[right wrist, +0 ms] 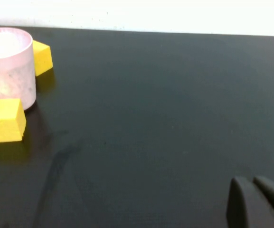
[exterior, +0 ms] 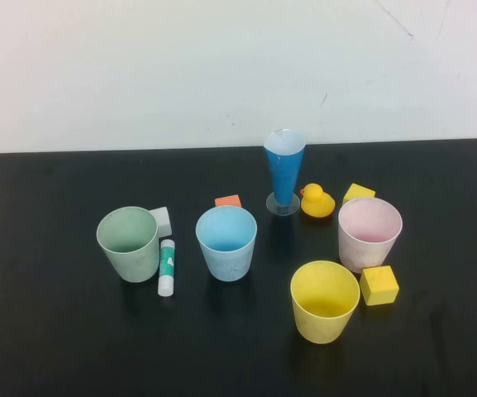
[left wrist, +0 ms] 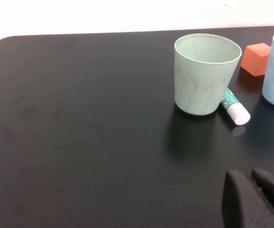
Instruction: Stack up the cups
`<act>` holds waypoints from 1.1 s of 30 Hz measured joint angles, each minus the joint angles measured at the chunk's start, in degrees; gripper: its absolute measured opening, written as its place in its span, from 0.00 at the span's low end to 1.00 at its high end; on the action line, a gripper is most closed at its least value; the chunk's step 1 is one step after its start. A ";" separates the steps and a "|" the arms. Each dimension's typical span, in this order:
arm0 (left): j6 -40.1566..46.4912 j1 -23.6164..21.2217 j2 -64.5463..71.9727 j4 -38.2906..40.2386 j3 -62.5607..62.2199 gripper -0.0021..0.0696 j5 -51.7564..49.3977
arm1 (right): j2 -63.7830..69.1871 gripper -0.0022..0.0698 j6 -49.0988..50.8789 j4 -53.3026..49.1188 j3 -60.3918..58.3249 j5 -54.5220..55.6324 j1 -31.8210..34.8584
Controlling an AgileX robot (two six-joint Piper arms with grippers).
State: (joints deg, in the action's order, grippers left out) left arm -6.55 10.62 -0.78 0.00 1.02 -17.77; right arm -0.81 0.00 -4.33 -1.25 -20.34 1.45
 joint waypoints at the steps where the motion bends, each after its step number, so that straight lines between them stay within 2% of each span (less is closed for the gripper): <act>1: 0.00 0.00 0.00 0.00 0.00 0.03 0.00 | 0.00 0.03 0.00 0.00 0.00 0.00 0.00; 14: 0.09 0.00 0.00 -0.73 0.00 0.03 0.33 | 0.00 0.03 -1.09 0.00 0.00 0.00 0.00; 19: 0.09 0.00 0.00 -2.58 0.19 0.03 8.25 | 0.00 0.03 -1.20 0.04 -0.36 3.74 0.00; 22: 0.09 0.00 0.00 -3.20 0.19 0.03 19.44 | 0.00 0.03 -2.18 0.14 -0.39 13.54 0.00; 28: 0.09 0.00 0.00 -4.44 0.19 0.03 42.90 | 0.00 0.03 -4.69 0.14 -0.39 40.85 0.00; 33: 0.35 0.00 0.00 -5.04 0.19 0.03 54.43 | 0.00 0.03 -5.62 0.41 -0.39 56.47 0.00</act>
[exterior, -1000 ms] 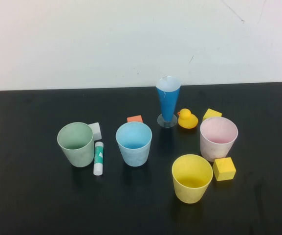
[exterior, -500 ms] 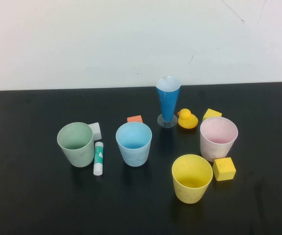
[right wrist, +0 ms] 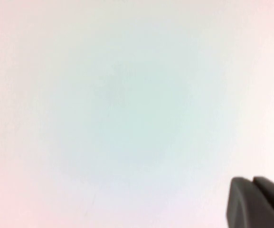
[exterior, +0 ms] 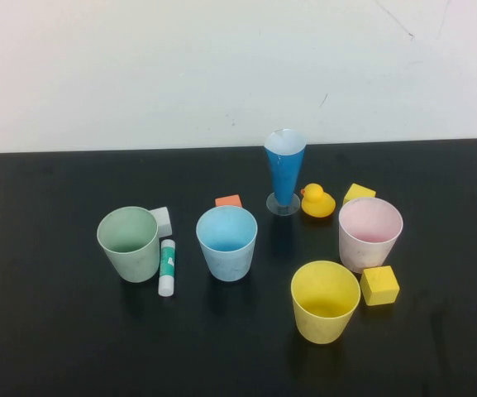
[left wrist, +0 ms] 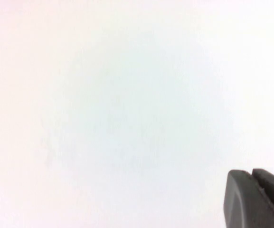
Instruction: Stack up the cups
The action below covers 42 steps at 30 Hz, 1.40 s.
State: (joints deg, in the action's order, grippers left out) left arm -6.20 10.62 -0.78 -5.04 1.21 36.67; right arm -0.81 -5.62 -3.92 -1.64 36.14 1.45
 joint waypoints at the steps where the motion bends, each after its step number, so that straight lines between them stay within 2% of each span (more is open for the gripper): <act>1: 0.00 0.00 0.00 -0.10 0.00 0.03 1.07 | 0.00 0.03 -0.65 0.31 0.00 1.55 0.00; 8: 0.00 0.00 0.00 -0.23 0.00 0.03 4.40 | 0.00 0.03 -7.89 4.55 0.00 -1.22 0.00; 11: 0.00 0.00 0.00 2.14 0.00 0.03 4.03 | 0.00 0.03 -8.52 4.93 2.64 -10.36 0.00; 14: 0.00 0.00 0.00 7.59 -2.04 0.03 -5.74 | 0.00 0.03 -10.35 5.02 10.28 -27.55 0.00; 16: 0.00 0.00 0.00 11.74 -6.92 0.03 -18.31 | 1.04 0.03 -12.01 5.05 15.80 -38.43 0.00; 22: 3.29 0.00 7.79 13.60 -19.61 0.03 -42.07 | 12.34 0.03 -15.98 5.15 25.31 -59.71 0.00; 28: 5.79 0.00 26.51 12.61 -29.30 0.03 -61.40 | 24.23 0.03 -20.31 5.17 25.70 -64.94 0.00; 33: 6.63 0.00 41.88 16.84 -36.49 0.03 -64.60 | 31.54 0.03 -20.41 5.38 25.70 -64.14 0.00; 36: 8.09 0.00 49.62 17.51 -40.66 0.12 -64.60 | 34.15 0.03 -20.50 7.01 25.70 -64.01 0.00; 38: 8.93 0.00 54.39 17.51 -43.36 0.25 -64.70 | 34.82 0.03 -20.52 8.17 25.70 -63.67 0.00; 42: 9.62 0.00 64.13 17.65 -49.53 0.59 -65.42 | 34.82 0.03 -20.84 9.28 25.70 -62.86 0.00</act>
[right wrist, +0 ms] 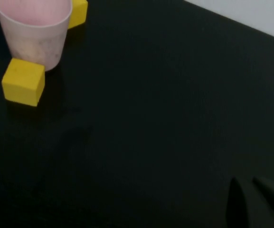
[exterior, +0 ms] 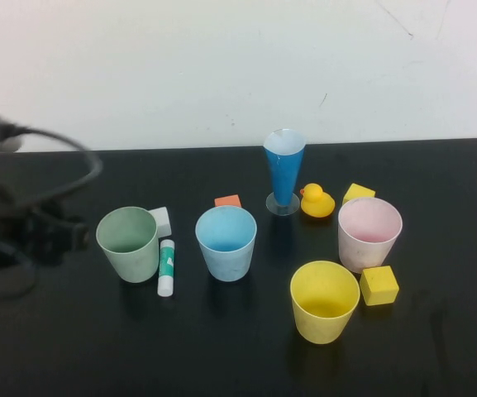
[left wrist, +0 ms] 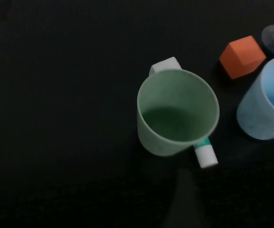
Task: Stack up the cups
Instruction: Pick up the green cup, then place the green cup on the blue cup
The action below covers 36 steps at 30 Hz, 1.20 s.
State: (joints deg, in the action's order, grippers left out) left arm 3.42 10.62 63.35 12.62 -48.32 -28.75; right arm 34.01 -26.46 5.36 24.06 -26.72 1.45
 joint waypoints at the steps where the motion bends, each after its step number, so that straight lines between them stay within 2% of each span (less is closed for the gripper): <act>1: 0.69 0.00 2.26 0.00 -1.37 0.65 -0.10 | 0.00 0.03 0.00 0.17 0.00 0.00 0.00; 3: 2.29 0.00 6.11 -0.11 -3.59 0.71 0.08 | 0.00 0.03 0.00 0.77 0.00 0.00 0.00; 6: 4.57 0.00 12.11 -1.38 -6.29 0.74 2.19 | 0.00 0.03 0.00 1.13 0.00 0.00 0.00; 20: 6.52 0.00 35.07 -2.68 -9.44 0.75 14.48 | 0.00 0.03 -0.08 2.70 0.00 0.05 0.00; 22: 6.61 0.00 36.65 -2.72 -9.44 0.67 14.91 | 0.00 0.03 -0.08 2.70 0.00 0.05 0.00; 24: 6.61 0.00 37.32 -2.72 -9.44 0.50 14.67 | 0.00 0.03 -0.08 2.70 0.00 0.05 0.00; 26: 6.73 0.00 37.44 -2.82 -9.44 0.25 14.25 | 0.00 0.03 -0.08 2.70 0.00 0.05 0.00; 28: 7.11 0.00 37.14 -2.82 -9.72 0.14 13.84 | 0.00 0.03 -0.61 2.70 0.00 0.05 0.00; 31: 7.99 0.00 35.33 -2.82 -11.55 0.06 11.72 | 0.00 0.03 -1.09 2.70 0.00 0.05 0.00; 36: 8.13 0.00 29.30 -0.90 -17.96 0.05 5.56 | 0.00 0.03 -1.37 2.70 0.00 0.13 0.00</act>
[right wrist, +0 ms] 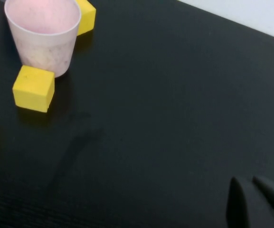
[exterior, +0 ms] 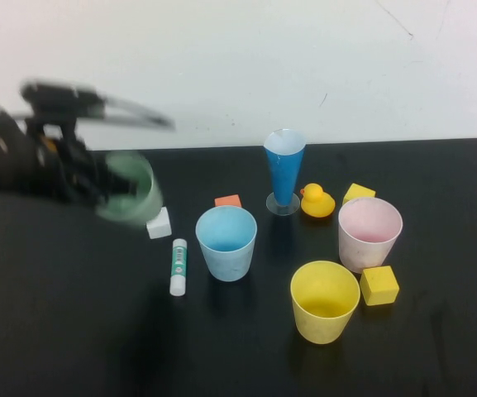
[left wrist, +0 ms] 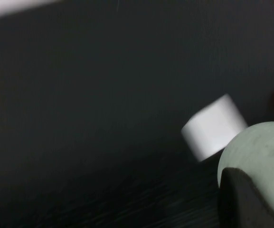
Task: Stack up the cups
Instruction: Place the green cup on the blue cup
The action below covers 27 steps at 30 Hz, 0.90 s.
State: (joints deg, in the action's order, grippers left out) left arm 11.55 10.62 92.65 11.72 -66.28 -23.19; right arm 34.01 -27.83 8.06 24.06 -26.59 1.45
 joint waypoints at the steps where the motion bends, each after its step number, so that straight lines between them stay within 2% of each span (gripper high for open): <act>1: 0.00 0.12 -1.02 1.34 -1.22 0.05 -1.72 | 0.00 0.03 -0.21 0.00 0.00 0.00 0.00; 7: 3.48 4.48 -3.89 11.15 -5.90 0.05 -8.50 | 0.00 0.03 -0.35 0.00 0.00 0.00 0.00; 11: 5.16 8.48 -1.94 12.03 -5.90 0.05 -9.47 | 0.00 0.03 -0.35 0.22 0.00 0.05 0.00; 17: 6.25 9.44 2.29 11.92 -5.96 0.06 -9.09 | 0.00 0.03 -0.35 0.44 0.00 0.05 0.00; 19: 6.54 9.44 3.35 11.70 -6.05 0.10 -8.69 | 0.00 0.03 -0.35 1.08 0.00 0.05 0.00; 25: 7.05 9.44 4.89 12.07 -6.19 0.40 -6.34 | 0.00 0.03 -1.06 2.41 0.00 0.05 0.00; 27: 7.08 9.44 4.89 12.31 -6.29 0.45 -5.48 | 0.00 0.03 -2.33 3.66 0.00 -0.07 0.00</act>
State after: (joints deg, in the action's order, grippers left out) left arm 18.63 20.06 97.54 24.02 -72.57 -28.67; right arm 34.01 -30.15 11.72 24.06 -26.66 1.45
